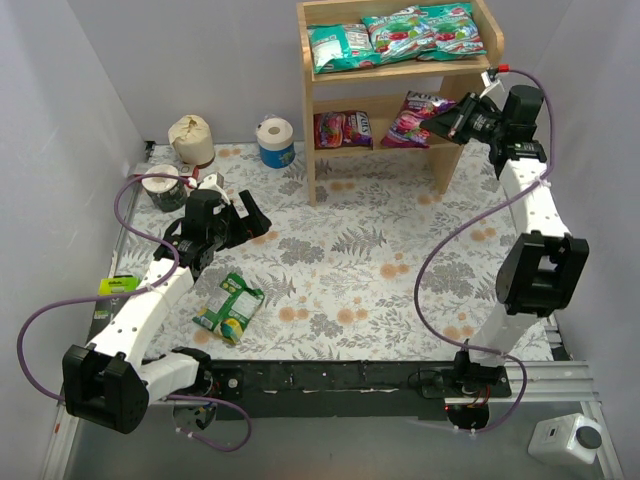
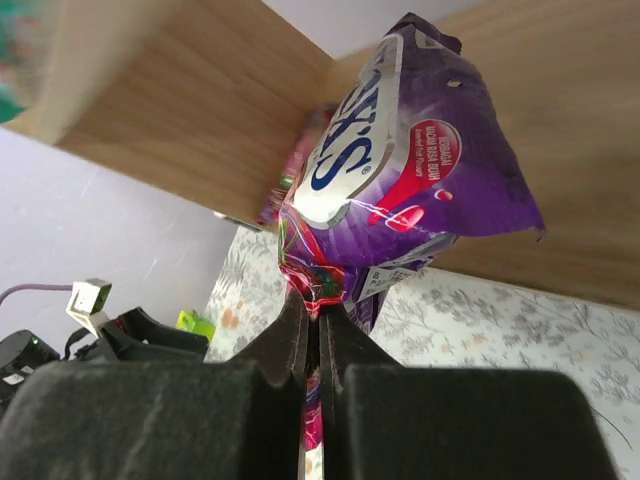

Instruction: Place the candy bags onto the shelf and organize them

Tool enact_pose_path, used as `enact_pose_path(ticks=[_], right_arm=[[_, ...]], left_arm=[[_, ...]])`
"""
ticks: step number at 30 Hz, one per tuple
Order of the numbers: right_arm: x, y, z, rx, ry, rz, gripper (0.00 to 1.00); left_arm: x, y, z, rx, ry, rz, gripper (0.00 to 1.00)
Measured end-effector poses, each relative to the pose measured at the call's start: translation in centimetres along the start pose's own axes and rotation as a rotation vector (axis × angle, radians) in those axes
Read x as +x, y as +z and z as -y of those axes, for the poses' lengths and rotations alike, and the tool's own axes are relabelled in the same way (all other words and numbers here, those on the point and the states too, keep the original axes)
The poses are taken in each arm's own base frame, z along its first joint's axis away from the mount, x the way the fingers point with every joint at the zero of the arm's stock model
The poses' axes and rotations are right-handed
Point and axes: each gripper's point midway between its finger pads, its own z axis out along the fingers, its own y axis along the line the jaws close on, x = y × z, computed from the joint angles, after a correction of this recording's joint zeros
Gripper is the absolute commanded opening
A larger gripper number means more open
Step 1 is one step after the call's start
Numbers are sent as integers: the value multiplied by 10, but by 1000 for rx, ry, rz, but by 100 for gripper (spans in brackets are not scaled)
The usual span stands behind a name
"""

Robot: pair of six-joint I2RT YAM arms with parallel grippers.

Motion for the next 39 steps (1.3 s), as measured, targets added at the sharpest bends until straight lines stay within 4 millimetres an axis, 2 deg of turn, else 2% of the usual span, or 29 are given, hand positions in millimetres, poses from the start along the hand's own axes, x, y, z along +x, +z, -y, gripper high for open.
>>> enact_pose_path(ticks=[7,10,18,22,26,30,36,39], right_arm=[[13,13,107,38,184,-128,1],[26,10,121,78,219,-162,1],[30,12,113,139,131,-155,1],[31,9,94,147,75,-131,1],[25,15,70,113,-10,-113,1],[23,23,58,82,-51,-110,1],[9,38,59,87,-91,-86,12],[6,48,69,111,-105,-72,14]], left_arm=[[3,1,-2,-4,0,-6,98],[4,1,-3,-6,0,-8,98],[4,1,-3,-6,0,-9,98],[4,1,-3,-6,0,-9,98],[4,1,-3,-6,0,-9,98],[4,1,-3,-7,0,-9,98],[4,1,-3,-7,0,-9,98],[4,1,-3,-8,-1,-8,98]])
